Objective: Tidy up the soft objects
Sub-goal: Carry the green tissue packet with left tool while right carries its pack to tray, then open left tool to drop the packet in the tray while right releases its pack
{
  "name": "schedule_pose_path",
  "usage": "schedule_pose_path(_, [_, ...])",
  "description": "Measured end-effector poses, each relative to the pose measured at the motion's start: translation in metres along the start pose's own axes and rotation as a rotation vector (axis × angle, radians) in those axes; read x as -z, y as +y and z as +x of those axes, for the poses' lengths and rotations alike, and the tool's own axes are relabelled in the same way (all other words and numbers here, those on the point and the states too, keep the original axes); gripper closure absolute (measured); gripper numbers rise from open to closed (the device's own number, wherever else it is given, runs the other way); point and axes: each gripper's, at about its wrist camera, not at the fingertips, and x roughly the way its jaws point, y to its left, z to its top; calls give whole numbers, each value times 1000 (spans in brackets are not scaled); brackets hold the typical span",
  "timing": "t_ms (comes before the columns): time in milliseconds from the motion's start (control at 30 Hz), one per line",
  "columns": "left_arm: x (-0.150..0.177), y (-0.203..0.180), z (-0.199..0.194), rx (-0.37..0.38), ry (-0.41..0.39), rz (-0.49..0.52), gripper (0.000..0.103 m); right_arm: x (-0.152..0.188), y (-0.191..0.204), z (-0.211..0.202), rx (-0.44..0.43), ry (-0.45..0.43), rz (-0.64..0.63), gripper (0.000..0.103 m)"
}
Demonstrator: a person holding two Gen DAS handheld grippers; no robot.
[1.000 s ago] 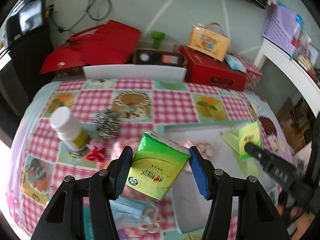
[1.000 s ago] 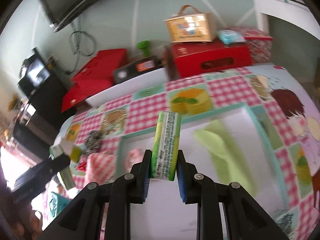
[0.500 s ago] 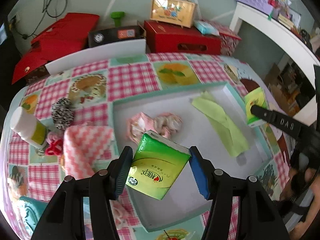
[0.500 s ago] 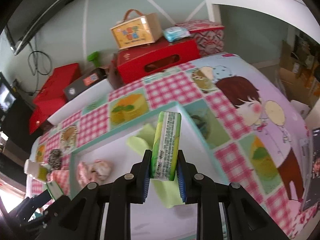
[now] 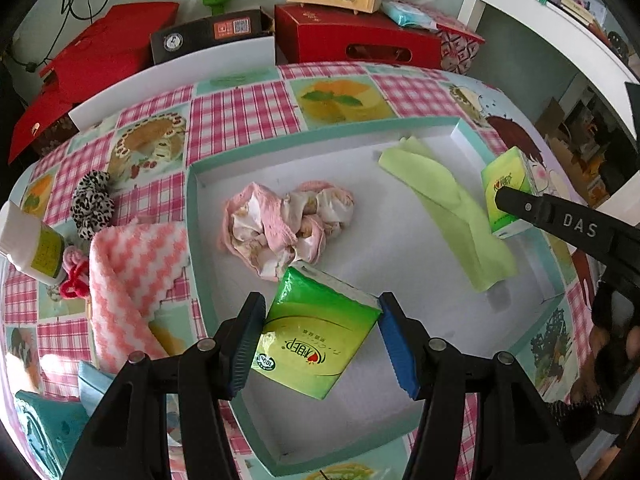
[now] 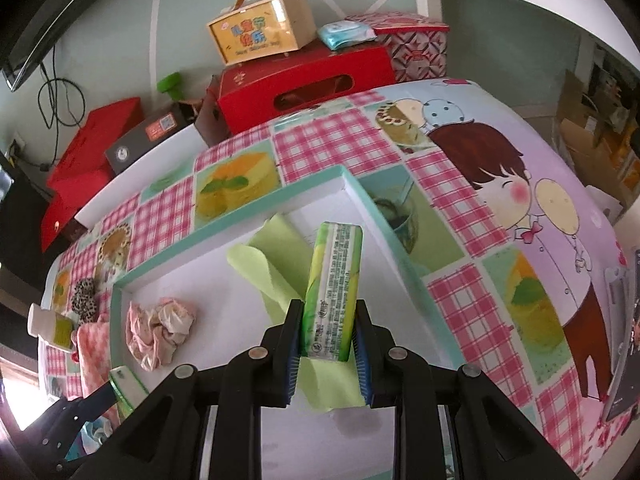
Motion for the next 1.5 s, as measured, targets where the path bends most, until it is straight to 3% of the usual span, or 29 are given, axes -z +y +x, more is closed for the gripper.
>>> schedule_pose_path(567, [-2,6,-1,-18,-7,-20,43,0,20,-2,-11,-2,-61,75])
schedule_pose_path(767, [-4,14,-5,-29,-25,-50,42,1,26,-3,0,-8,-88,66])
schedule_pose_path(933, [-7,28,-12,-33,-51,-104,42,1,27,-5,7,-17,-94,55])
schedule_pose_path(967, [-7,33,-13,-37,-57,-118,40,1,27,-5,7,-18,-97,53])
schedule_pose_path(1033, [-8,41,-16,-47,-69,-148,25,2,29,-5,8,-20,-106,42])
schedule_pose_path(1233, [-9,66,-24,-58,-109,-236,22,3,36,-5,9,-29,-147,26])
schedule_pose_path(1267, [-8,69,-25,-64,-116,-249,18,4,37,-5,9,-31,-152,24])
schedule_pose_path(1300, [-8,76,-27,-76,-132,-269,13,4,38,-5,11,-34,-157,15])
schedule_pose_path(1333, [-8,80,-28,-91,-144,-282,10,5,39,-5,16,-38,-159,0])
schedule_pose_path(1500, [-5,108,-36,-164,-188,-360,6,7,46,-5,30,-54,-190,0])
